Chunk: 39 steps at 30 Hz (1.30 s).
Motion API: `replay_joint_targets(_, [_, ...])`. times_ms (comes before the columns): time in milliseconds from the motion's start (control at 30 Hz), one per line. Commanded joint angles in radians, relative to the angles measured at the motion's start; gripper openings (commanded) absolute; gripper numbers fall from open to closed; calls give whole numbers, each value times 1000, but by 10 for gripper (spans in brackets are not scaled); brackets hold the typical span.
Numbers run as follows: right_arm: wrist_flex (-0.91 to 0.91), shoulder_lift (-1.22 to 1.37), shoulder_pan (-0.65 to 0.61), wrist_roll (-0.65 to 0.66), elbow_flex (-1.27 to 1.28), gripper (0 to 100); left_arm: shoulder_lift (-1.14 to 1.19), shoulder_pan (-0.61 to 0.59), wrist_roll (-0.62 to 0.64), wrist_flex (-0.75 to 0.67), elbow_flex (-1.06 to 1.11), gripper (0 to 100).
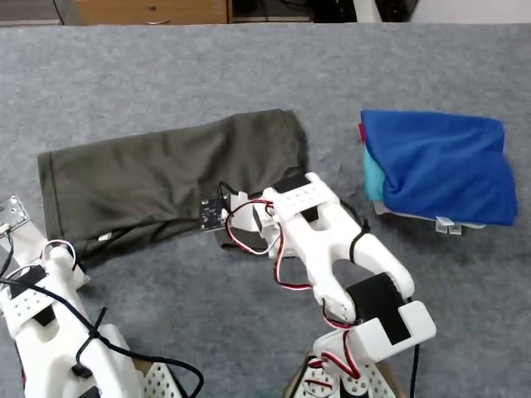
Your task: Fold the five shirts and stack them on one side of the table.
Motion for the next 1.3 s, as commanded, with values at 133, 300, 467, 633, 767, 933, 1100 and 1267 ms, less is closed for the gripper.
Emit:
replay_joint_targets(133, [0,2,44,-97,-47,1,-19,-2,-12,-6,-2,19])
replay_joint_targets(300, [150,2,44,-91,-180,1,-19,-2,-12,-6,-2,19])
replay_joint_targets(467, [279,35,47,-86,-386,1,-19,-2,-12,-6,-2,19])
replay_joint_targets(633, [416,213,50,-74,-694,1,-19,-2,-12,-6,-2,19])
replay_joint_targets(767, [537,412,45,-64,-1024,1,-21,-2,-12,-6,-2,19])
replay_joint_targets(933, [724,694,44,6,-1504,1,-21,-2,-12,-6,-2,19])
replay_joint_targets(1100, [795,947,44,46,-1910,1,-21,-2,-12,-6,-2,19])
replay_joint_targets(1267, [776,1078,39,83,-2087,1,-21,-2,-12,-6,-2,19])
